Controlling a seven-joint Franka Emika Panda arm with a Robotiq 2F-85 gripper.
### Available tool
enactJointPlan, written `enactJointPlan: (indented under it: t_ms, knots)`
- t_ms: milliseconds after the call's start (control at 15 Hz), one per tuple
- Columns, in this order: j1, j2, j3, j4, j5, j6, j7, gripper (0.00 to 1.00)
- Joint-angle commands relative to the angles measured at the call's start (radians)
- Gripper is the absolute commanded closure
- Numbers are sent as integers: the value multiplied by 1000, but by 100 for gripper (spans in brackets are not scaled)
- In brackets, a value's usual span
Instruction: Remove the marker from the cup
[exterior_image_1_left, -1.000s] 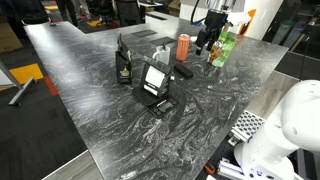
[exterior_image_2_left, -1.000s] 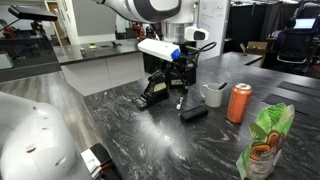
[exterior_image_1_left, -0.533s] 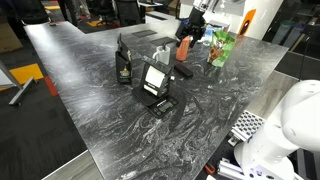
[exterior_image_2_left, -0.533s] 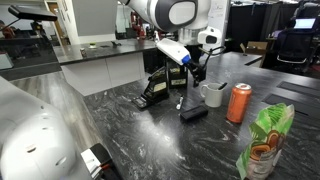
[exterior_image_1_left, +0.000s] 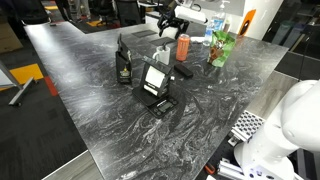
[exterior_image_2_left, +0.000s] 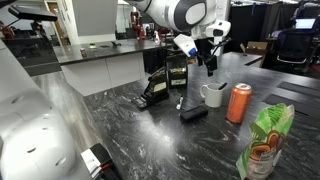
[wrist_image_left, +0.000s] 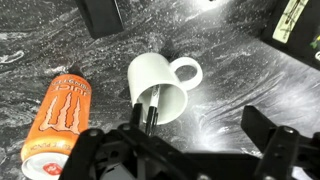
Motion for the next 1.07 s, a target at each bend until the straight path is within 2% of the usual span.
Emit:
enactJointPlan:
  t_ms: [0, 267, 333, 400, 733, 1000]
  knots:
    - [-33, 130, 16, 137, -91, -11, 172, 0]
    - [-28, 206, -7, 231, -111, -77, 277, 0]
    - [-25, 210, -8, 242, -73, -124, 253, 0]
    - [-20, 170, -8, 183, -92, -52, 247, 0]
    - [-18, 194, -10, 215, -88, -96, 250, 0]
    - [-17, 265, -15, 248, -103, -59, 329, 0]
